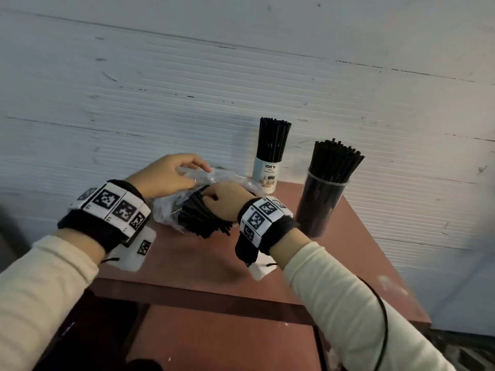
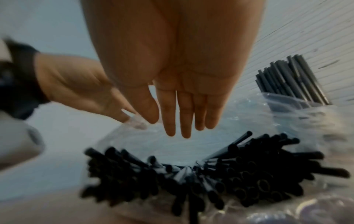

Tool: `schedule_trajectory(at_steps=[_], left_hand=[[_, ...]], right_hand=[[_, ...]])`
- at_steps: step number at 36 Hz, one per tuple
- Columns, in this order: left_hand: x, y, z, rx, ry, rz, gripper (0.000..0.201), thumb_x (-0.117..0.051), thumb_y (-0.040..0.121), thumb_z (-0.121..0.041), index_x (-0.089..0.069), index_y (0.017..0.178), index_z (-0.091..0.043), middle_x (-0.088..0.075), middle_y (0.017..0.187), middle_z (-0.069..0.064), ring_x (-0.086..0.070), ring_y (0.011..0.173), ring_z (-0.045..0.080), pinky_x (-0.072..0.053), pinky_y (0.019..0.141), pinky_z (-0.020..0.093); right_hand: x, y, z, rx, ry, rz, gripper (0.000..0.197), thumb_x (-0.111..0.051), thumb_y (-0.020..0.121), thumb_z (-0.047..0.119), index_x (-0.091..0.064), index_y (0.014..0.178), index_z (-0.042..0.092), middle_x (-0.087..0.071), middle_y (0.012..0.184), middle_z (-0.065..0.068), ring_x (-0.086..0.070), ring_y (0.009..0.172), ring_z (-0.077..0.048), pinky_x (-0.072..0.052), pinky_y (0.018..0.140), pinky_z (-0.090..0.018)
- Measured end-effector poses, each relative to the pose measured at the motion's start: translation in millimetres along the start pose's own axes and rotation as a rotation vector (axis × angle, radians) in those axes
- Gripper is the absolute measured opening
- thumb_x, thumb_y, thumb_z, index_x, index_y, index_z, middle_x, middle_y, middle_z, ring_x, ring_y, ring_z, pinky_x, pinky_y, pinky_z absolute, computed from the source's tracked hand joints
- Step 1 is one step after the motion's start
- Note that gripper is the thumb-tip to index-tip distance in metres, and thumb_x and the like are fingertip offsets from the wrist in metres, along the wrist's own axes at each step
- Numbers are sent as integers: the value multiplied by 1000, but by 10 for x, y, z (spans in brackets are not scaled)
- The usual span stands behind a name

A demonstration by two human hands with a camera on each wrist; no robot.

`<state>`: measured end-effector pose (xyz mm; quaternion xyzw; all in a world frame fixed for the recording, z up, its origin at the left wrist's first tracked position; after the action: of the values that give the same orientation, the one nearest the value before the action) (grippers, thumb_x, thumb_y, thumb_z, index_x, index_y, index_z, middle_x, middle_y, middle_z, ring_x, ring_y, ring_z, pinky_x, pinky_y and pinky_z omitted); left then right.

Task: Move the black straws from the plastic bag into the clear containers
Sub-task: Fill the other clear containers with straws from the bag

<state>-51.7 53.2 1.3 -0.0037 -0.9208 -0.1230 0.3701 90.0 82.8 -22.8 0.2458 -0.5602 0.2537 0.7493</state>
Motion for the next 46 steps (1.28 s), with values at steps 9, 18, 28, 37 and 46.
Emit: schedule_trajectory(at_steps=[9,18,28,37,46], left_hand=[[4,-67,132,48,27,-63,58,-58,80,10,-70,92,-45,-65,126,-5,-66,101,38,-51,89,50],[35,-48,51,-2,-25,-147,43,-59,89,-2,-69,98,-44,-64,127,-9,-61,117,19,-50,98,41],[26,-9,90,19,-31,-154,54,-56,86,3,-68,92,-49,-63,125,-7,-65,109,14,-55,91,49],[6,12,62,24,-13,-154,48,-52,87,4,-68,103,-38,-61,129,-2,-56,119,7,-55,91,40],[-72,-51,60,24,24,-171,47,-57,82,3,-65,116,-28,-59,131,2,-56,110,13,-51,94,39]], right_hand=[[-184,267,-57,-81,-121,93,45,-54,96,34,-48,137,17,-56,134,-7,-51,123,-27,-38,101,-35],[-171,267,-3,-32,-82,88,41,-59,90,28,-54,130,27,-52,135,-1,-46,124,-22,-36,103,-33],[-57,221,10,-36,-33,47,29,-56,92,14,-61,121,16,-57,118,5,-53,114,-16,-41,85,-14],[-47,183,-135,-96,82,-26,24,-59,81,7,-65,97,25,-56,99,6,-54,91,-16,-39,74,-23],[55,-4,-340,-78,140,-52,26,-64,80,10,-68,97,29,-56,99,7,-56,89,-13,-42,67,-17]])
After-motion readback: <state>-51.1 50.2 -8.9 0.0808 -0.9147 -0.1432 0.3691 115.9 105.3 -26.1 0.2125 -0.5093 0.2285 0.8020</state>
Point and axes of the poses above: each hand's wrist, its own y-axis towards the middle knuckle, its own x-axis out of the back of the hand, z = x × y, the point moved 3 cm from there along y, towards the middle knuckle
